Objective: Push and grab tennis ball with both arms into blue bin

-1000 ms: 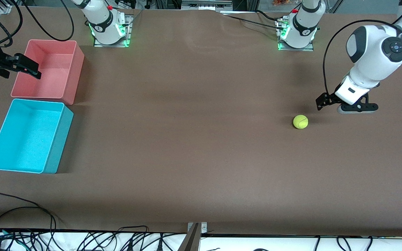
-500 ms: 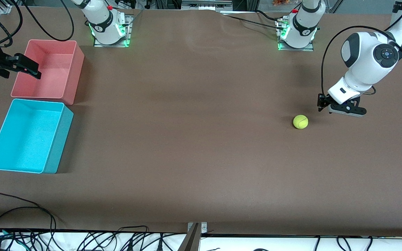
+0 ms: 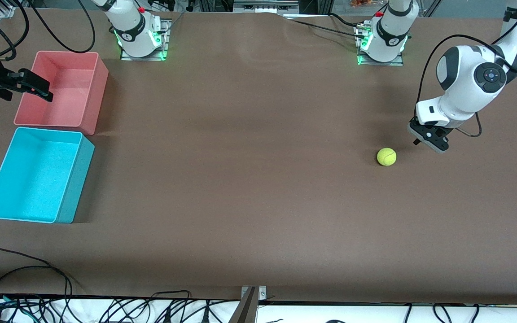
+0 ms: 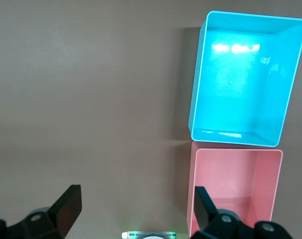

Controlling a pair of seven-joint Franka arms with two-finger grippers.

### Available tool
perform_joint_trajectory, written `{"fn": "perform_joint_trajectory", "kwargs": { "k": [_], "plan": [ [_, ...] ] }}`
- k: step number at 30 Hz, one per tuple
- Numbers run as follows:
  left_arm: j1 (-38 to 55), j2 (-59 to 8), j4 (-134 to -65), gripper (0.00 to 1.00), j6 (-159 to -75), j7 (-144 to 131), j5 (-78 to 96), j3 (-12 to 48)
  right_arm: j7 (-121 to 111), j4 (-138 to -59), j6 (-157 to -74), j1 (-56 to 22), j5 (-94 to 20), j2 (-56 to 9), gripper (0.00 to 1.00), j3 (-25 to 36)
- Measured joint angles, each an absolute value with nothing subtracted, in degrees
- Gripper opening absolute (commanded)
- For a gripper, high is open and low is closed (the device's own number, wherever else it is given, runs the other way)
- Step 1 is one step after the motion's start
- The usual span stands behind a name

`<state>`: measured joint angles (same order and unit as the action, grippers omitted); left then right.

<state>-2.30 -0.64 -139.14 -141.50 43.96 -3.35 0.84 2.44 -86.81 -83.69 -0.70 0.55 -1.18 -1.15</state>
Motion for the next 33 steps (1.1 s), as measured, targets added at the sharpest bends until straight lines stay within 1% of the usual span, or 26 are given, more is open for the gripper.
{"fn": "perform_joint_trajectory", "kwargs": {
  "k": [17, 33],
  "plan": [
    [-3.35, -9.36, -139.53, 0.00, -152.92, 66.71, -3.38, 0.84, 2.44, -86.81, -83.68, -0.69, 0.55, -1.23, 1.00, -0.98],
    [-3.76, -13.36, -139.52, 0.00, -156.41, 72.13, -3.43, 0.83, 2.44, -86.81, -83.68, -0.68, 0.55, -1.24, 1.00, -0.96]
  ]
}}
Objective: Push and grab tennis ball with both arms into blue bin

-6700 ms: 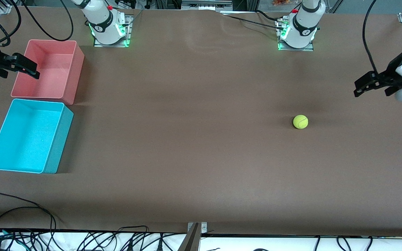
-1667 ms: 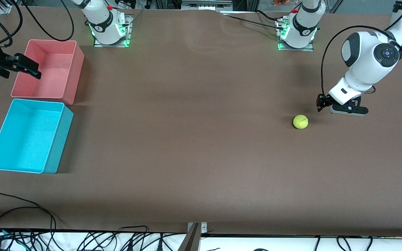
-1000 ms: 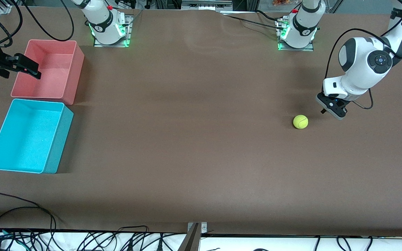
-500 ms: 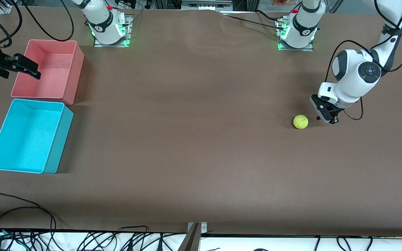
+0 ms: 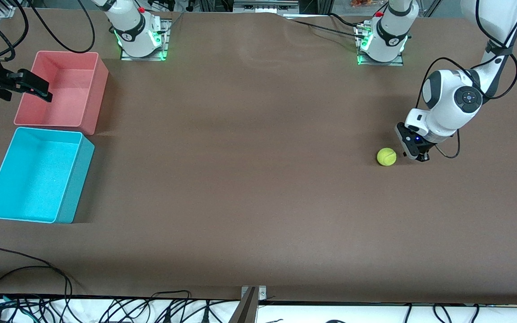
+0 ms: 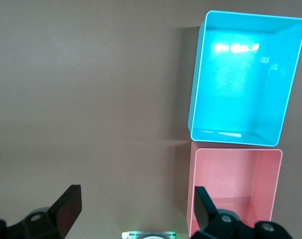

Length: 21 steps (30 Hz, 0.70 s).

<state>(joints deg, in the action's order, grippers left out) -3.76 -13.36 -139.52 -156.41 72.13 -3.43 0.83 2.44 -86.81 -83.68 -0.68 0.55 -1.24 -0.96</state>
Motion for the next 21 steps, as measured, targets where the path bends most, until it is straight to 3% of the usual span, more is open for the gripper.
{"fn": "perform_joint_trajectory", "kwargs": {
  "k": [21],
  "plan": [
    [-5.44, -14.30, -139.51, 0.00, -157.22, 77.29, -4.27, -0.49, 2.44, -86.81, -83.68, -0.64, 0.55, -1.27, 1.00, -0.93]
  ]
}}
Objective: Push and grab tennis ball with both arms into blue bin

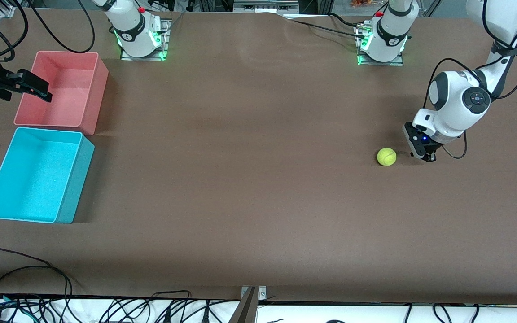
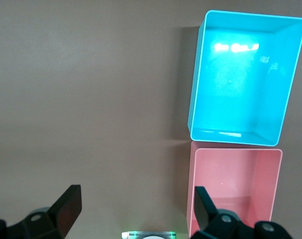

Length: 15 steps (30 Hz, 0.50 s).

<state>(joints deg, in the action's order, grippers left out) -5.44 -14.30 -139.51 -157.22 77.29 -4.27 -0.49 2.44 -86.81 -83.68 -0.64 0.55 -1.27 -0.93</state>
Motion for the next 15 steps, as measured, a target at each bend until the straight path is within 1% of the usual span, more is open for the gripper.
{"fn": "perform_joint_trajectory", "kwargs": {
  "k": [5, 6, 9, 15],
  "plan": [
    [-4.53, -15.17, -139.17, 0.00, -157.31, 76.28, -4.27, -0.37, 2.44, -86.81, -83.68, -0.64, 0.55, -1.28, 1.00, -0.92],
    [-3.09, -16.40, -139.06, 0.00, -158.68, 74.57, -4.27, -0.22, 2.44, -86.81, -83.68, -0.63, 0.55, -1.28, 1.00, -0.92],
    [-2.42, -16.96, -139.02, 0.00, -159.35, 73.04, -4.24, -0.15, 2.44, -86.81, -83.68, -0.63, 0.55, -1.28, 1.00, -0.92],
    [1.42, -18.33, -138.19, 0.00, -160.87, 62.59, -4.25, 0.97, 2.44, -86.81, -83.68, -0.60, 0.55, -1.29, 1.00, -0.91]
  ]
}}
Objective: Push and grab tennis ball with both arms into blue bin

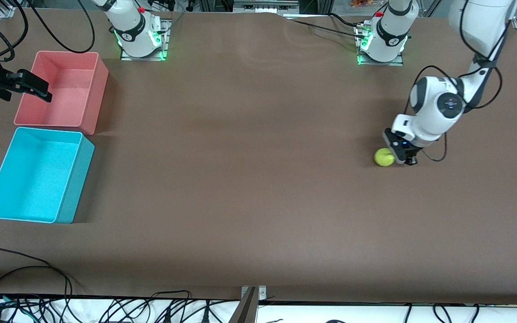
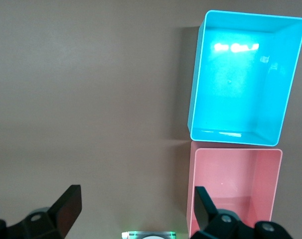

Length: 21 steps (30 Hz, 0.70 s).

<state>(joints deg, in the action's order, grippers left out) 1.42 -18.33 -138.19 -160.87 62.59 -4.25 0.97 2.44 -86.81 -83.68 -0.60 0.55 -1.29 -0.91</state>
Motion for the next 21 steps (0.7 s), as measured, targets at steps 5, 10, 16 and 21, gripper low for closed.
{"fn": "perform_joint_trajectory", "kwargs": {
  "k": [5, 10, 16, 21],
  "plan": [
    [6.33, -19.37, -135.55, 0.00, -160.42, 48.53, -4.27, 5.06, 2.44, -86.81, -83.68, -0.59, 0.55, -1.30, 1.00, -0.89],
    [8.51, -19.61, -133.17, 0.00, -158.40, 43.91, -4.28, 7.06, 2.44, -86.81, -83.68, -0.59, 0.55, -1.31, 1.00, -0.88],
    [6.13, -19.62, -132.63, 0.00, -158.09, 48.06, -4.28, 6.07, 2.44, -86.81, -83.68, -0.59, 0.55, -1.31, 1.00, -0.88],
    [4.26, -19.63, -132.63, 0.00, -158.02, 49.89, -4.30, 5.84, 2.44, -86.81, -83.68, -0.58, 0.55, -1.31, 1.00, -0.87]
  ]
}}
